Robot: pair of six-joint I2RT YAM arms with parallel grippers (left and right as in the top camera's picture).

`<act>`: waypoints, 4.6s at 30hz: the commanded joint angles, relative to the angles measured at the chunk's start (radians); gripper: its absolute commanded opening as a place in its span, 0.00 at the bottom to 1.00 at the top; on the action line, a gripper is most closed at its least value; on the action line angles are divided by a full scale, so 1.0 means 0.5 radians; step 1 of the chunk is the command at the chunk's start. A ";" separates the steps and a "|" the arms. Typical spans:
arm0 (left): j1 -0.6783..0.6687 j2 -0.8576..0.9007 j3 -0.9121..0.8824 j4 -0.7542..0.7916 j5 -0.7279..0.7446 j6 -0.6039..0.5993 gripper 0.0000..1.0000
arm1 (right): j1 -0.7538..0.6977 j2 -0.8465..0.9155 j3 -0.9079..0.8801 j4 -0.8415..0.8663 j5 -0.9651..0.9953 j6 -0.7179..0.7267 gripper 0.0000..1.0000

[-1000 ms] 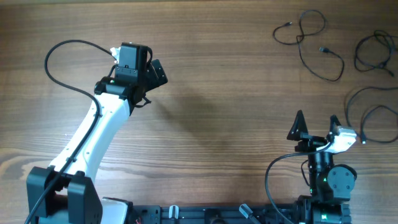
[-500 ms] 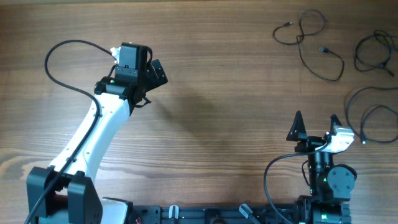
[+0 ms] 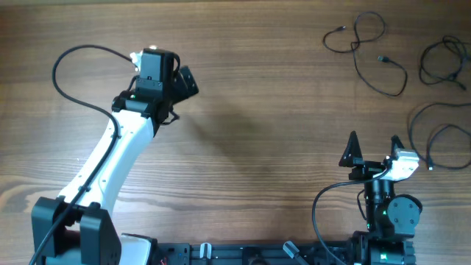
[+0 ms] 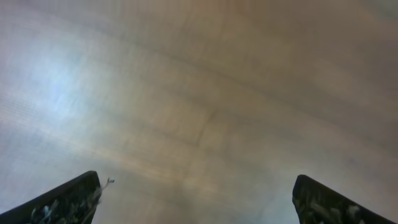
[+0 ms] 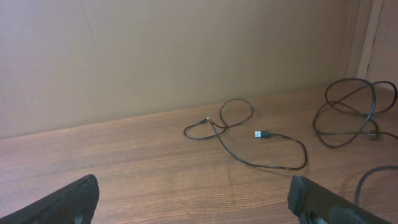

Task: Untangle cables

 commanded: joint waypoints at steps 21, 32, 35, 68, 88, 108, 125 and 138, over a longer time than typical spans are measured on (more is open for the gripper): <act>0.018 -1.704 -0.137 -0.899 0.032 0.310 1.00 | -0.014 -0.025 -0.002 0.005 -0.033 -0.039 1.00; 0.018 -1.930 -0.181 -1.302 0.259 0.302 1.00 | -0.014 -0.025 -0.002 0.005 -0.033 -0.040 1.00; 0.088 -2.052 -0.337 -1.209 0.305 0.302 1.00 | -0.014 -0.025 -0.002 0.005 -0.033 -0.040 1.00; 0.384 -3.078 -2.162 0.681 0.591 0.304 1.00 | -0.014 -0.025 -0.002 0.005 -0.033 -0.040 1.00; 0.249 -3.078 -2.208 0.769 0.607 0.835 1.00 | -0.014 -0.025 -0.002 0.005 -0.033 -0.040 1.00; 0.256 -3.078 -2.208 0.777 0.606 0.924 1.00 | -0.014 -0.025 -0.002 0.005 -0.033 -0.040 1.00; 0.262 -3.077 -2.208 0.777 0.606 0.924 1.00 | 0.030 -0.020 -0.001 0.003 -0.027 -0.036 1.00; 0.262 -3.077 -2.208 0.777 0.606 0.924 1.00 | 0.030 0.031 -0.001 0.002 -0.050 -0.450 1.00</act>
